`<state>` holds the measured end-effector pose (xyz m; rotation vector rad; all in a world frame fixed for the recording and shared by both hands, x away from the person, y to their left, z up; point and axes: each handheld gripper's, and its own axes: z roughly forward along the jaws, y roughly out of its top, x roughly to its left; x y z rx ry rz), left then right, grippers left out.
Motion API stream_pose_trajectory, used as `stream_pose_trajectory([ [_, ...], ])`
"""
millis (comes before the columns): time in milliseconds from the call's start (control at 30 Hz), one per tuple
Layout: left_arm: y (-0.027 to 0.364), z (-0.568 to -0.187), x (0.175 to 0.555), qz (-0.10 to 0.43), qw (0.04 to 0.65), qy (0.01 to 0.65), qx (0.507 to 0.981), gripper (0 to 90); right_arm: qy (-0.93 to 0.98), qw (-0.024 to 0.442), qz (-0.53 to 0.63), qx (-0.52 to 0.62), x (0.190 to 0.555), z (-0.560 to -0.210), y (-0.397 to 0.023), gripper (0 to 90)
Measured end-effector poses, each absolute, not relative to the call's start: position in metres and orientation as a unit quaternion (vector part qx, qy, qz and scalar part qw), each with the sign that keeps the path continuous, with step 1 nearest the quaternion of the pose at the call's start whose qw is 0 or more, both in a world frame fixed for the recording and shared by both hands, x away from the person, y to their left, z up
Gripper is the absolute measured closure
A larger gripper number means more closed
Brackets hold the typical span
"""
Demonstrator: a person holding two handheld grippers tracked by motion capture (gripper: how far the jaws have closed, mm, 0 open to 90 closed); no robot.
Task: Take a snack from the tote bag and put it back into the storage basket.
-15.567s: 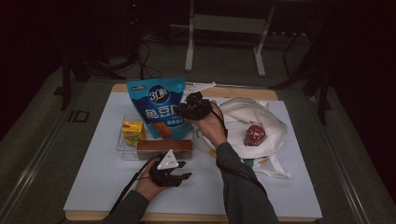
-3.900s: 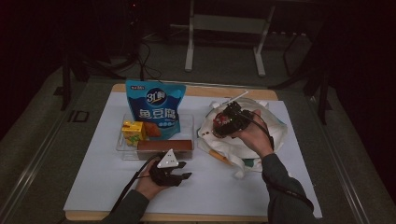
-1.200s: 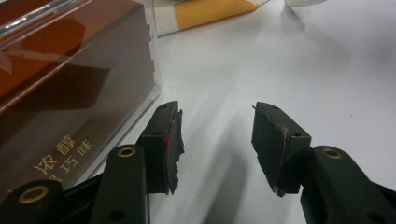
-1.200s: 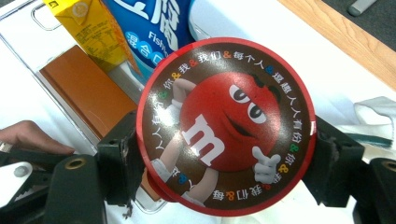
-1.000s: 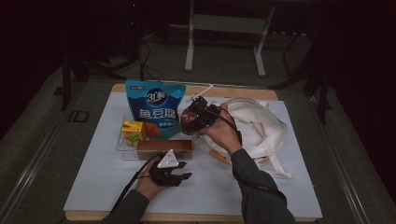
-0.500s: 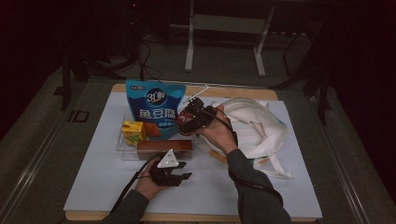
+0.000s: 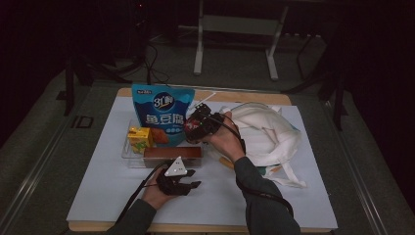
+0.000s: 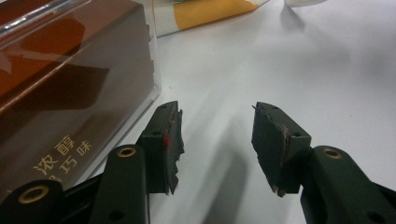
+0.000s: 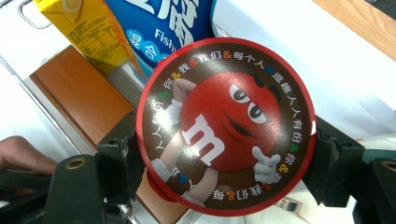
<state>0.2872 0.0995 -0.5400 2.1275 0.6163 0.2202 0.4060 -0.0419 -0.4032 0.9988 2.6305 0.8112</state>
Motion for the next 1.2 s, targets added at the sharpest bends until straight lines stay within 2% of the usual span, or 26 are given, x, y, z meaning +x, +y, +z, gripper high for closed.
stream_pose_trajectory([
  [1200,0.1,-0.54,0.288,0.088,0.442,0.248,0.857,51.5,0.895,0.106,0.261,0.346,0.411,-0.423,-0.033,25.7],
])
